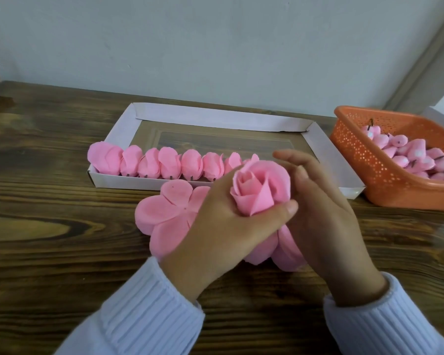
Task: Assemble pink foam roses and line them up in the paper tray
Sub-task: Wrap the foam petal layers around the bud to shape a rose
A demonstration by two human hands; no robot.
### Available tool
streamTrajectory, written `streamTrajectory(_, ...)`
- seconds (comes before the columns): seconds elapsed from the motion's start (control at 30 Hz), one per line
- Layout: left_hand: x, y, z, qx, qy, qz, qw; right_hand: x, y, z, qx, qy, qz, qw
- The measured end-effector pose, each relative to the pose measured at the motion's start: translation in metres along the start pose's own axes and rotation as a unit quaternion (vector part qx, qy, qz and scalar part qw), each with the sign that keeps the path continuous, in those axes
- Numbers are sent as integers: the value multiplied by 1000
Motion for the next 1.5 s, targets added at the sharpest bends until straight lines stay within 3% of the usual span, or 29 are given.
streamTrajectory(0.13, 1, -11, -3, 43, -11, 61, 997, -2, 14, 17, -36, 84, -38, 995)
streamTrajectory(0.33, 3, -10, -6, 54, -34, 70, 995, 5, 37, 36, -61, 149, -103, 982)
streamTrajectory(0.5, -5, -19, 6, 82, 28, 108, 990, 3, 37, 42, -110, 181, -101, 972)
streamTrajectory(0.63, -4, -23, 7, 97, 29, 125, 987, 2, 39, 42, -115, 171, -116, 972)
streamTrajectory(0.83, -3, -15, 13, 53, 37, 88, 994, 6, 49, 35, -175, 159, -186, 954)
streamTrajectory(0.97, 1, -4, 6, 58, -10, 49, 997, 4, 45, 42, -159, 174, -164, 958)
streamTrajectory(1.1, 0, -7, 9, 30, 1, 63, 998, 1, 48, 43, -131, 178, -162, 962)
streamTrajectory(1.3, -4, -9, 13, 26, 28, 57, 998, 4, 50, 39, -188, 169, -206, 945)
streamTrajectory(1.5, -2, -5, 8, 34, -2, 51, 998, 4, 51, 43, -123, 172, -195, 958)
Point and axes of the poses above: each hand's wrist, its own x-axis away from the middle knuckle, its own y-axis out of the palm, z = x × y, the point moved 10 cm from there along -x, towards the middle knuckle, and after that the axes turned 15 degrees about y, right-handed, at the moved point
